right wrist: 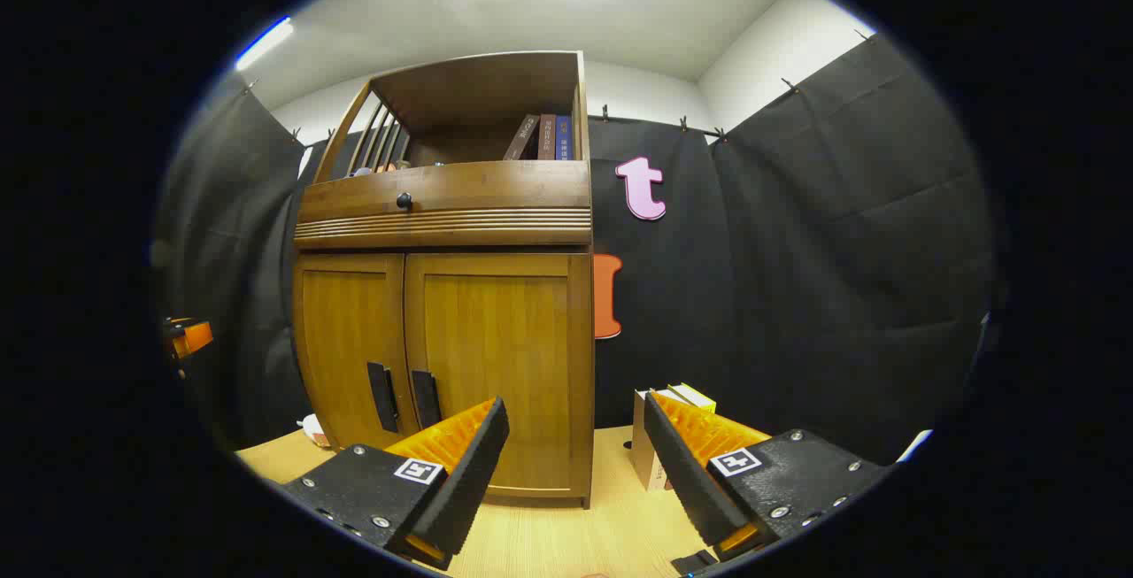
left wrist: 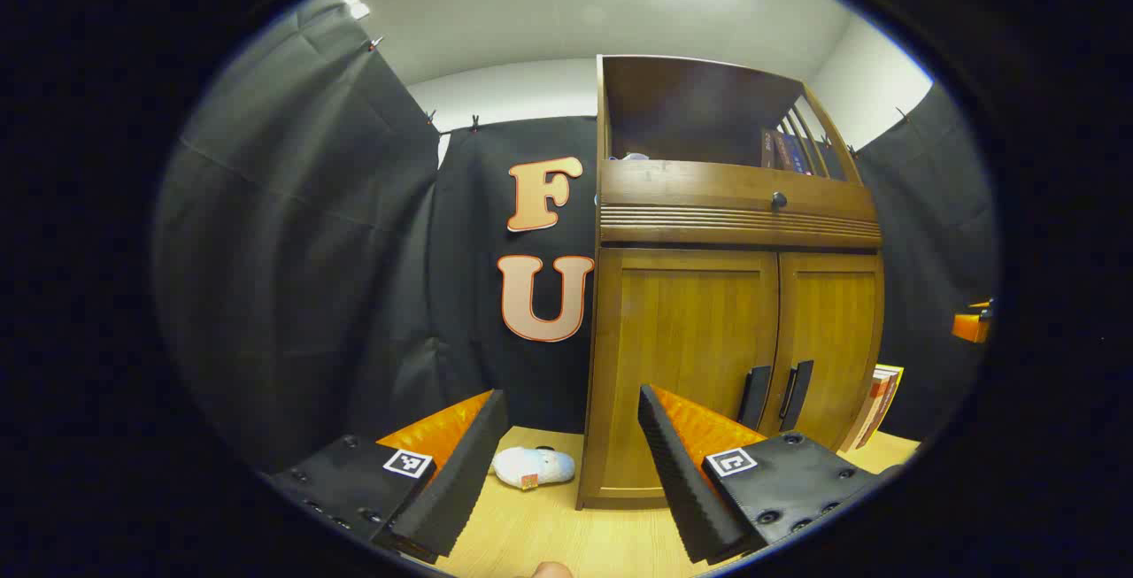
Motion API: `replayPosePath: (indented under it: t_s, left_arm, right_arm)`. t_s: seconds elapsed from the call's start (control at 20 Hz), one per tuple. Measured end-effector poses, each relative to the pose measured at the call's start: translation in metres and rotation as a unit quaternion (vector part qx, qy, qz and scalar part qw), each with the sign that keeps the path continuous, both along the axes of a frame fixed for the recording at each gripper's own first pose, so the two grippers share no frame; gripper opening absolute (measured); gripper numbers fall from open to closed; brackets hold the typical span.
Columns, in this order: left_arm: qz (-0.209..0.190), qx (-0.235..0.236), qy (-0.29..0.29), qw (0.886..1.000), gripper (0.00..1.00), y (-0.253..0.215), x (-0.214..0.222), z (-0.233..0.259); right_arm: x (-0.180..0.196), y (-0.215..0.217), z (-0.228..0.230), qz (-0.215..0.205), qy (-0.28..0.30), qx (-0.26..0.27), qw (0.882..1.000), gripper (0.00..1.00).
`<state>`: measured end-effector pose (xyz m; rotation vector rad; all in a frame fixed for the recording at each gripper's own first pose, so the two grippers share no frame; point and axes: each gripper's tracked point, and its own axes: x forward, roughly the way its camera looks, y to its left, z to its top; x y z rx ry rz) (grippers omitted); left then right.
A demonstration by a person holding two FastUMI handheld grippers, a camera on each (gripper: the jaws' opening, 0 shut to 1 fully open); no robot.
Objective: Open the right door of the double-door shoe cabinet with the right hand, and open the left door with the left hand.
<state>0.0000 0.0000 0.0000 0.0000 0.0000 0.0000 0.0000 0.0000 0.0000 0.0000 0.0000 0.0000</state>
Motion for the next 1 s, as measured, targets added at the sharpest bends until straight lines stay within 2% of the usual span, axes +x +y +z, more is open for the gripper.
replayPosePath:
  t_s: [0.15, 0.45, 0.6, 1.0]
  left_arm:
    - [-0.022, 0.007, 0.01, 1.0, 0.99, -0.017, 0.003, -0.007]
    - [-0.025, 0.02, 0.002, 0.999, 0.99, -0.023, 0.003, -0.003]
    - [-0.037, 0.016, 0.013, 0.999, 0.96, -0.028, 0.0, -0.007]
    - [-0.038, 0.019, 0.036, 0.998, 0.99, -0.026, -0.003, -0.026]
  right_arm:
    - [0.007, 0.002, -0.002, 0.003, 0.006, 0.001, 1.0, 0.94]
    - [0.006, 0.007, -0.001, 0.005, 0.005, 0.001, 1.0, 0.94]
    - [0.002, 0.006, 0.0, 0.0, 0.008, -0.004, 1.0, 0.94]
    - [0.001, 0.016, -0.016, 0.006, 0.025, 0.001, 1.0, 0.94]
